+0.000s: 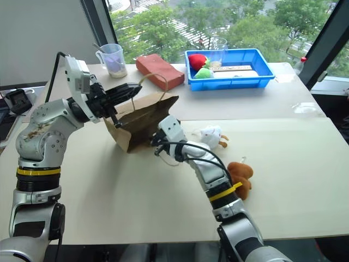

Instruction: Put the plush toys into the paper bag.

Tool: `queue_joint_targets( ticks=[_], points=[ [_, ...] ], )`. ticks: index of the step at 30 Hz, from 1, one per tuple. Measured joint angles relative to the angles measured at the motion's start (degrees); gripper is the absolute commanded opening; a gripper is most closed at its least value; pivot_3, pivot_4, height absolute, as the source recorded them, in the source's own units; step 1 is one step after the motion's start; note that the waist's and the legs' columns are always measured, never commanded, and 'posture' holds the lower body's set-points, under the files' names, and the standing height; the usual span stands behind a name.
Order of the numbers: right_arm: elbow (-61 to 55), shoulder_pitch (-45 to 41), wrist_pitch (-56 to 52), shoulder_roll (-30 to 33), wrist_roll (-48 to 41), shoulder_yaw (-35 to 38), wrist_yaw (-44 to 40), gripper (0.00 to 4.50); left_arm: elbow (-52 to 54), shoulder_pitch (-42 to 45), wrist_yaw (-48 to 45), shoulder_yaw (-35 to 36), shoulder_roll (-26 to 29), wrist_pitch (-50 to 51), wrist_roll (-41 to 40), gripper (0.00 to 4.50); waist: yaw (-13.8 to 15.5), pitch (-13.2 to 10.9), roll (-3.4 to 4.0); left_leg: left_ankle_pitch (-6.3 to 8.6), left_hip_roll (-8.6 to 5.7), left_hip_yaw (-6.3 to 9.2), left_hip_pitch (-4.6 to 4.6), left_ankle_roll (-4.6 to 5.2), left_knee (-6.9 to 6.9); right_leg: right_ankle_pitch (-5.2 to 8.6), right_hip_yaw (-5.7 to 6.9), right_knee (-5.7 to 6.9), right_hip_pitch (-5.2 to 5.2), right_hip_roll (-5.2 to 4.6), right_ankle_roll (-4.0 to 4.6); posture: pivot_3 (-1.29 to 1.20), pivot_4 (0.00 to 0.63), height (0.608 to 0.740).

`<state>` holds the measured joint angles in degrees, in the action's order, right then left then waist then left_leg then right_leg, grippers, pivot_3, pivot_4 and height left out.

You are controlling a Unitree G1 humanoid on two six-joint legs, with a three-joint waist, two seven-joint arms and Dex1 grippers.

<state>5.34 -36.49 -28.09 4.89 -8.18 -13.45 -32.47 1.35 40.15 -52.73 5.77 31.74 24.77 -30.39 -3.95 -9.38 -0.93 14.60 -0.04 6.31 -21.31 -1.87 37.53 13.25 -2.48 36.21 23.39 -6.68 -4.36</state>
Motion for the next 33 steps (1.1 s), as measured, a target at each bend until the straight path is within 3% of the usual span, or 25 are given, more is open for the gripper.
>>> queue_joint_targets(
  ticks=[7, 10, 14, 21, 24, 32, 33],
  points=[
    [-19.22, 3.39, -12.67, 8.29, -8.51, 4.59, -3.59, 4.4, -0.03, -0.48, -0.55, -0.42, -0.19, -0.42, 0.04, 0.0, 0.47, 0.0, 0.0, 0.0, 0.0, 0.0, -0.03, 0.01, -0.06, 0.0, 0.01, -0.05, -0.02, 0.0, 0.0, 0.0, 0.15, 0.74],
    [-27.74, 4.01, -19.68, 13.39, -14.58, 9.02, -4.98, 4.45, -0.02, -0.73, -0.66, -0.59, -0.28, -0.53, 0.03, 0.0, 0.57, 0.0, -0.01, 0.01, 0.0, 0.0, -0.03, 0.02, -0.09, 0.0, 0.01, -0.11, -0.02, 0.0, 0.0, 0.0, 0.15, 0.74],
    [-35.88, 7.12, -28.89, 25.39, -22.41, 17.21, -7.96, 4.45, 0.02, -0.94, -0.91, -0.61, -0.13, -0.47, -0.11, 0.0, 1.42, -0.01, -0.03, 0.02, -0.01, -0.01, -0.04, 0.04, -0.1, 0.0, 0.01, -0.25, -0.08, -0.01, 0.0, 0.0, 0.15, 0.74],
    [-34.52, 22.4, -29.78, 47.18, -23.32, 23.85, -16.0, 4.45, 0.23, -1.62, -1.87, -0.33, 0.48, 0.62, -0.83, 0.0, 2.06, -0.05, -0.08, 0.04, -0.01, -0.08, -0.07, 0.08, -0.01, 0.01, -0.01, -0.49, -0.16, -0.01, -0.01, 0.0, 0.15, 0.74],
    [-31.13, 28.53, -26.3, 51.15, -20.97, 24.16, -18.05, 4.45, 0.3, -1.73, -1.96, -0.32, 0.51, 0.72, -1.15, 0.0, 1.99, -0.05, -0.1, 0.05, 0.0, -0.09, -0.07, 0.09, 0.11, 0.02, -0.02, -0.46, -0.19, -0.01, -0.02, 0.0, 0.15, 0.74],
    [-23.75, 33.31, -20.27, 51.22, -16.34, 22.96, -17.77, 4.45, 0.4, -1.75, -1.94, -0.36, 0.51, 1.69, -1.2, 0.0, 1.85, -0.06, -0.11, 0.06, -0.01, -0.12, -0.06, 0.1, 0.26, 0.02, -0.06, -0.41, -0.25, -0.01, -0.03, 0.0, 0.15, 0.74],
    [-23.62, 33.36, -19.91, 50.87, -16.28, 22.94, -17.79, 3.94, 0.41, -1.75, -1.95, -0.36, 0.51, 1.73, -1.2, 0.0, 1.9, -0.07, -0.12, 0.06, -0.01, -0.12, -0.06, 0.11, 0.26, 0.02, -0.06, -0.42, -0.25, -0.01, -0.03, 0.0, 0.15, 0.74]
  ],
)
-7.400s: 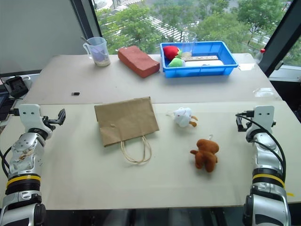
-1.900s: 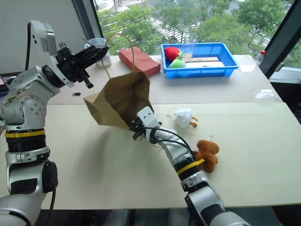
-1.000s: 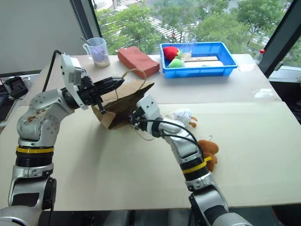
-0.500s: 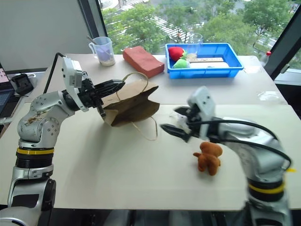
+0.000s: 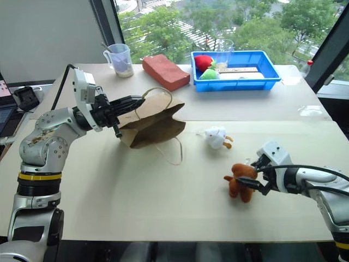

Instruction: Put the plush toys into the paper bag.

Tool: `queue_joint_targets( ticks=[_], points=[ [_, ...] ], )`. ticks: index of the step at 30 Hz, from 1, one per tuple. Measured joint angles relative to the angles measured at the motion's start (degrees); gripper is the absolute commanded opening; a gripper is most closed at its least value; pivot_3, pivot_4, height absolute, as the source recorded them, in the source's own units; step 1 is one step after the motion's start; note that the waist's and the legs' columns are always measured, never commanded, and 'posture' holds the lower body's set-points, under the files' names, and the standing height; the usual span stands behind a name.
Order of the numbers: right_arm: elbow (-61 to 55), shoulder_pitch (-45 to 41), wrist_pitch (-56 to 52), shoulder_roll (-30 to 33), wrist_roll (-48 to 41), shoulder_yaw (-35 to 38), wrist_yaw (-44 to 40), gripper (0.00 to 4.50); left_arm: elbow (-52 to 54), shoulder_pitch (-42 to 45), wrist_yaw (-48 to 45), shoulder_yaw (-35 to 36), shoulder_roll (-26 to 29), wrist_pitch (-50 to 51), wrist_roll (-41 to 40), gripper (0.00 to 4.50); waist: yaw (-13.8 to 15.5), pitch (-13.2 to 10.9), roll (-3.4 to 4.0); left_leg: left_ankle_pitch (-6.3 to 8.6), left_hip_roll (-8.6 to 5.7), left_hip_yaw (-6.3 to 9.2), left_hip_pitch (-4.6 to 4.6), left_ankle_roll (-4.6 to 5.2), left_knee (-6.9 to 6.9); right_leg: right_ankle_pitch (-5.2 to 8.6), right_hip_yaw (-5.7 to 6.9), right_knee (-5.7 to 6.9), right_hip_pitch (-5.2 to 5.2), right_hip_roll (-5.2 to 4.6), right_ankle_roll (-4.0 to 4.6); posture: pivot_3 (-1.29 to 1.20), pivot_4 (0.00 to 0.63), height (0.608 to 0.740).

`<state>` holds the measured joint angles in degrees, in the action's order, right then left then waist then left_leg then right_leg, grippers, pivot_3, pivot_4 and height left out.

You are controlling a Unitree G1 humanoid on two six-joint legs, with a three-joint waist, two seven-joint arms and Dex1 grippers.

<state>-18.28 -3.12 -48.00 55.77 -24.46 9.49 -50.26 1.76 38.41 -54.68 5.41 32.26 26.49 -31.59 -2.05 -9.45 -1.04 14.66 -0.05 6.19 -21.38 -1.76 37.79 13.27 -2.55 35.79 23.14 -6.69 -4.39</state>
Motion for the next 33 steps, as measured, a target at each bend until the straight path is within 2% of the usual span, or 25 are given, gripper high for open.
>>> queue_joint_targets(
  ticks=[10, 12, 19, 22, 27, 33],
  points=[
    [-0.12, 0.26, -0.05, -1.06, -1.94, 0.41, -1.35, 0.64, 0.22, 0.0, -0.02, 0.0, 0.4, 0.16, -0.01, 0.0, 0.43, 0.0, 0.0, 0.0, 0.0, 0.0, 0.0, 0.0, 0.0, 0.0, 0.0, -0.02, -0.02, 0.0, 0.0, 0.0, 0.15, 0.74],
    [-0.51, -1.29, -2.05, -1.64, -4.41, 0.45, -1.68, 0.17, 0.29, -0.02, -0.05, 0.02, 0.58, 0.21, -0.02, 0.0, 0.34, 0.0, 0.0, 0.0, 0.0, 0.0, 0.01, 0.0, 0.0, 0.0, 0.0, -0.01, -0.02, 0.0, 0.0, 0.0, 0.15, 0.74],
    [-4.0, -19.44, -13.97, -13.34, -15.3, 0.94, 6.86, 0.15, 0.46, 0.11, -0.51, -0.32, 0.79, 1.22, -0.06, 0.0, -0.25, -0.01, -0.01, 0.01, 0.04, 0.08, 0.01, 0.01, -0.01, 0.0, 0.03, 0.03, 0.0, 0.06, 0.0, 0.0, 0.15, 0.74],
    [-4.68, -24.4, -16.32, -19.76, -16.53, -1.71, 11.94, 0.15, 0.42, 0.41, -0.64, -0.46, 0.7, 1.3, -0.09, 0.0, 0.05, -0.01, -0.01, 0.02, 0.02, 0.1, -0.05, 0.03, -0.02, 0.0, 0.04, 0.02, 0.03, 0.05, 0.0, 0.0, 0.15, 0.74],
    [-0.71, -30.17, -15.34, -30.37, -13.05, -9.94, 18.32, 0.15, 0.2, 2.35, -1.12, -1.43, -0.3, 1.32, -0.11, 0.0, -0.04, -0.01, 0.0, 0.0, 0.02, 0.11, -0.12, 0.01, -0.02, 0.0, 0.04, 0.07, 0.1, 0.05, 0.01, 0.0, 0.15, 0.74],
    [13.14, -39.72, -6.68, -42.06, -5.27, -15.8, 23.26, 0.15, 0.98, 2.68, -1.21, -2.14, -1.29, 2.66, -0.84, 0.0, -0.68, -0.01, 0.03, -0.02, 0.03, 0.13, -0.09, -0.03, -0.07, -0.01, 0.03, 0.31, 0.22, 0.08, 0.01, 0.0, 0.15, 0.74]
  ],
)
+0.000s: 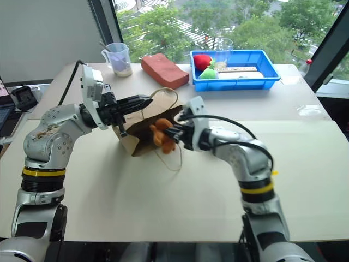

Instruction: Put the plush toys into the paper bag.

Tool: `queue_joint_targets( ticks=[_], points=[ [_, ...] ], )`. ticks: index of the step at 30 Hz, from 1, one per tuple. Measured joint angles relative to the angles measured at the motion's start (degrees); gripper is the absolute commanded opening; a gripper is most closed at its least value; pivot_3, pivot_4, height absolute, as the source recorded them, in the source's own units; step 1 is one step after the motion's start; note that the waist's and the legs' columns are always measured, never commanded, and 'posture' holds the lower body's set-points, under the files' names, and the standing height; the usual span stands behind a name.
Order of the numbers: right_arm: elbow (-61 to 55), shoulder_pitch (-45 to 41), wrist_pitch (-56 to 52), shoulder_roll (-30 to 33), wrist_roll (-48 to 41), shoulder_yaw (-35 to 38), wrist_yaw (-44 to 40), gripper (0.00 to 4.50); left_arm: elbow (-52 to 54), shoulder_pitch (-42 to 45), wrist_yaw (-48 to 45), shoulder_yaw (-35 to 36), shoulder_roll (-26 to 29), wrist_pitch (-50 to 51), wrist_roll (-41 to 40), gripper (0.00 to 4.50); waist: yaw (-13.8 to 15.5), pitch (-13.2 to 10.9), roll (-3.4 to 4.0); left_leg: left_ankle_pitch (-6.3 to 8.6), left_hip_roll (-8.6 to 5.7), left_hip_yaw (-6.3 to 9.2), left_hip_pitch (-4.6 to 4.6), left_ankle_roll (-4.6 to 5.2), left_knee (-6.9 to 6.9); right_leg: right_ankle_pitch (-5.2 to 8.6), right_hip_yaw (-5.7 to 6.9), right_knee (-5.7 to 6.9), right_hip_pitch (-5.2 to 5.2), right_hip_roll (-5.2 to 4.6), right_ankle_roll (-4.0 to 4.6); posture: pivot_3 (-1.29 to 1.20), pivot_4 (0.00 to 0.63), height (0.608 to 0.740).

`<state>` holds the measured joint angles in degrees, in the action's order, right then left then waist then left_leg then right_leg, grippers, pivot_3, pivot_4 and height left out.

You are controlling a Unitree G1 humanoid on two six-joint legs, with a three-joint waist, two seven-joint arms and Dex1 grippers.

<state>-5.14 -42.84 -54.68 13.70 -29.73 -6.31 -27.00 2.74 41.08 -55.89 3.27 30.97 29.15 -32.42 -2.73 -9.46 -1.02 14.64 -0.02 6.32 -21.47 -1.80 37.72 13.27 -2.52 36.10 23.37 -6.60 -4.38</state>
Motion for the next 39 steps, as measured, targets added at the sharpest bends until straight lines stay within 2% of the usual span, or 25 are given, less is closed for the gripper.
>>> queue_joint_targets(
  ticks=[9, 11, 15, 19, 21, 24, 30, 33, 36, 39],
  points=[
    [18.8, -4.03, 12.32, -10.94, 9.62, -4.41, 2.39, 0.15, 1.6, 0.08, 0.63, 0.34, 0.22, 2.5, -2.57, 0.0, -0.16, -0.01, 0.03, -0.05, 0.01, 0.02, -0.05, -0.08, -0.12, -0.01, 0.0, 0.08, 0.11, 0.01, 0.01, 0.0, 0.15, 0.74],
    [20.41, -4.33, 14.49, -12.7, 10.87, -4.5, 2.45, 1.17, 1.81, 0.08, 0.67, 0.34, 0.48, 2.61, -3.0, 0.0, -0.27, -0.01, 0.03, -0.05, 0.01, 0.02, -0.04, -0.09, -0.16, -0.01, -0.01, 0.08, 0.13, 0.01, 0.01, 0.0, 0.15, 0.74],
    [22.15, -4.32, 18.53, -15.32, 13.06, -4.76, 2.39, 2.46, 1.95, 0.08, 0.78, 0.65, 1.17, 2.63, -3.53, 0.0, -0.79, -0.01, 0.03, -0.12, 0.01, 0.02, -0.04, -0.21, -0.38, -0.01, -0.02, 0.1, 0.26, 0.01, 0.02, 0.0, 0.15, 0.74],
    [22.4, -3.89, 22.08, -15.71, 15.24, -4.82, 2.46, 3.95, 1.95, 0.08, 1.0, 0.67, 1.37, 2.64, -3.62, 0.0, -1.26, 0.0, 0.04, -0.25, 0.02, 0.02, -0.06, -0.44, -0.59, -0.02, -0.04, 0.14, 0.41, 0.0, 0.03, 0.0, 0.15, 0.74],
    [21.82, -3.03, 22.77, -15.15, 15.64, -4.78, 2.18, 4.45, 1.95, 0.08, 1.07, 0.68, 1.37, 2.64, -3.64, 0.0, -1.35, 0.0, 0.04, -0.26, 0.02, 0.02, -0.08, -0.45, -0.66, -0.02, -0.04, 0.19, 0.52, 0.0, 0.03, 0.0, 0.15, 0.74],
    [17.52, 0.03, 22.26, -12.46, 15.41, -4.64, 0.77, 4.45, 1.95, 0.06, 1.04, 0.68, 1.65, 2.64, -3.65, 0.0, -1.34, 0.0, 0.04, -0.29, 0.02, 0.02, -0.32, -0.49, -0.66, -0.02, -0.04, 0.28, 0.78, 0.0, 0.03, 0.0, 0.15, 0.74],
    [2.85, 5.79, 16.9, -1.56, 14.7, -3.69, -4.17, 4.45, 1.91, -0.1, 0.56, 1.06, 2.81, 2.51, -3.63, 0.0, -1.27, 0.0, 0.04, -0.28, 0.02, 0.01, -0.38, -0.48, -0.6, -0.02, -0.04, 0.23, 0.75, 0.0, 0.04, 0.0, 0.15, 0.74],
    [-8.35, 11.73, 11.1, 7.86, 11.36, -1.57, -8.04, 4.45, 1.78, -0.5, 0.16, 1.09, 3.09, 2.34, -3.58, 0.0, -1.06, 0.0, 0.04, -0.27, 0.02, 0.02, -0.38, -0.45, -0.6, -0.02, -0.03, 0.2, 0.72, 0.0, 0.03, 0.0, 0.15, 0.74],
    [-11.79, 15.36, 7.9, 16.16, 10.69, 3.48, -8.84, 4.45, 1.54, -1.0, -0.02, 1.33, 3.35, 2.2, -3.51, 0.0, -0.76, 0.0, 0.03, -0.26, -0.01, 0.0, -0.5, -0.45, -0.44, -0.02, -0.04, 0.05, 0.69, -0.02, 0.03, 0.0, 0.15, 0.74],
    [-11.11, 16.03, 7.72, 18.23, 11.6, 6.78, -6.99, 4.45, 1.46, -1.08, -0.1, 1.39, 3.37, 2.13, -3.47, 0.0, -1.0, 0.0, 0.03, -0.27, 0.0, -0.04, -0.42, -0.44, -0.42, -0.02, -0.07, -0.01, 0.7, -0.02, 0.04, 0.0, 0.15, 0.74]
  ],
)
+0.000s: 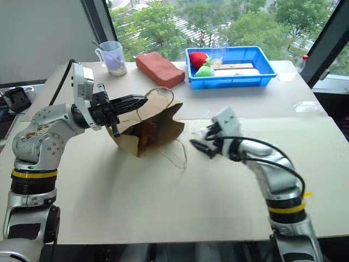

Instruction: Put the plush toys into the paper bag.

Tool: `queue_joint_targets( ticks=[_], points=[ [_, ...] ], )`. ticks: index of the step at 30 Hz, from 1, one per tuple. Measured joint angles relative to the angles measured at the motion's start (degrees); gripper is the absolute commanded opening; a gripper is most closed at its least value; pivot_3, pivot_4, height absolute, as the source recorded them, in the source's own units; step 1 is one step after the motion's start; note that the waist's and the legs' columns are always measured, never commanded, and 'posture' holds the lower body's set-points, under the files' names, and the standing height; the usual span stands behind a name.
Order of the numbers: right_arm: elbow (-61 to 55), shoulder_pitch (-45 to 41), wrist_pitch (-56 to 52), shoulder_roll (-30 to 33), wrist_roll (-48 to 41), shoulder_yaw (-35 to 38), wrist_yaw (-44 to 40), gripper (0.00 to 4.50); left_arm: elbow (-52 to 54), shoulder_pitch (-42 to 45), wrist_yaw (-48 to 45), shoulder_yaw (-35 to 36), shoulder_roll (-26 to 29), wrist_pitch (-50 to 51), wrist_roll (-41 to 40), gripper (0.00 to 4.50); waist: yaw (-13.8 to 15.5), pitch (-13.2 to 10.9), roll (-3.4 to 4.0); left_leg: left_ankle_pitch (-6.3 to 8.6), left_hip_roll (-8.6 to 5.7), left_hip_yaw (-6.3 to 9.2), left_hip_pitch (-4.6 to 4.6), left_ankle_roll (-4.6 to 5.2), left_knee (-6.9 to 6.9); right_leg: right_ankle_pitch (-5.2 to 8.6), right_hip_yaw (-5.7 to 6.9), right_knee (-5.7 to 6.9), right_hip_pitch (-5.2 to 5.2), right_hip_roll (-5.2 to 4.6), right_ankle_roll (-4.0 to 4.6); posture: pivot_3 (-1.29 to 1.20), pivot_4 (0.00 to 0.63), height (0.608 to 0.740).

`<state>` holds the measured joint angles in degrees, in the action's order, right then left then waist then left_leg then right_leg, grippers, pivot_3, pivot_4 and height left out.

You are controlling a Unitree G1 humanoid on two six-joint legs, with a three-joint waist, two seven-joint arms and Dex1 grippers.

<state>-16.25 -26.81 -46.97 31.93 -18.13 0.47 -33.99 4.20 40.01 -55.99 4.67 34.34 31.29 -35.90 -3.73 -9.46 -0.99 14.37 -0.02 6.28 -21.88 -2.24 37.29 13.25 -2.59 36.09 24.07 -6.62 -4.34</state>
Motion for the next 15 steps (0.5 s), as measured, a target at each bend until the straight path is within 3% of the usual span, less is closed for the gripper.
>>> queue_joint_targets(
  ticks=[10, 15],
  points=[
    [14.87, -3.45, 1.52, -3.55, 2.74, 0.03, 2.7, 4.45, -0.4, 0.01, -0.5, -0.1, -0.08, -0.22, 0.53, 0.0, -0.17, 0.0, 0.0, -0.01, 0.0, -0.02, -0.03, 0.01, 0.03, -0.01, -0.06, 0.1, 0.01, 0.02, 0.01, 0.0, 0.15, 0.74],
    [19.77, -3.92, 4.63, -3.56, 3.66, -0.17, 2.08, 3.16, -0.39, 0.01, -0.47, -0.09, -0.03, -0.22, 0.57, 0.0, 0.09, 0.0, 0.0, -0.01, -0.01, -0.02, -0.11, 0.0, 0.03, -0.01, -0.05, 0.09, -0.01, 0.01, 0.01, 0.0, 0.15, 0.74]
  ],
)
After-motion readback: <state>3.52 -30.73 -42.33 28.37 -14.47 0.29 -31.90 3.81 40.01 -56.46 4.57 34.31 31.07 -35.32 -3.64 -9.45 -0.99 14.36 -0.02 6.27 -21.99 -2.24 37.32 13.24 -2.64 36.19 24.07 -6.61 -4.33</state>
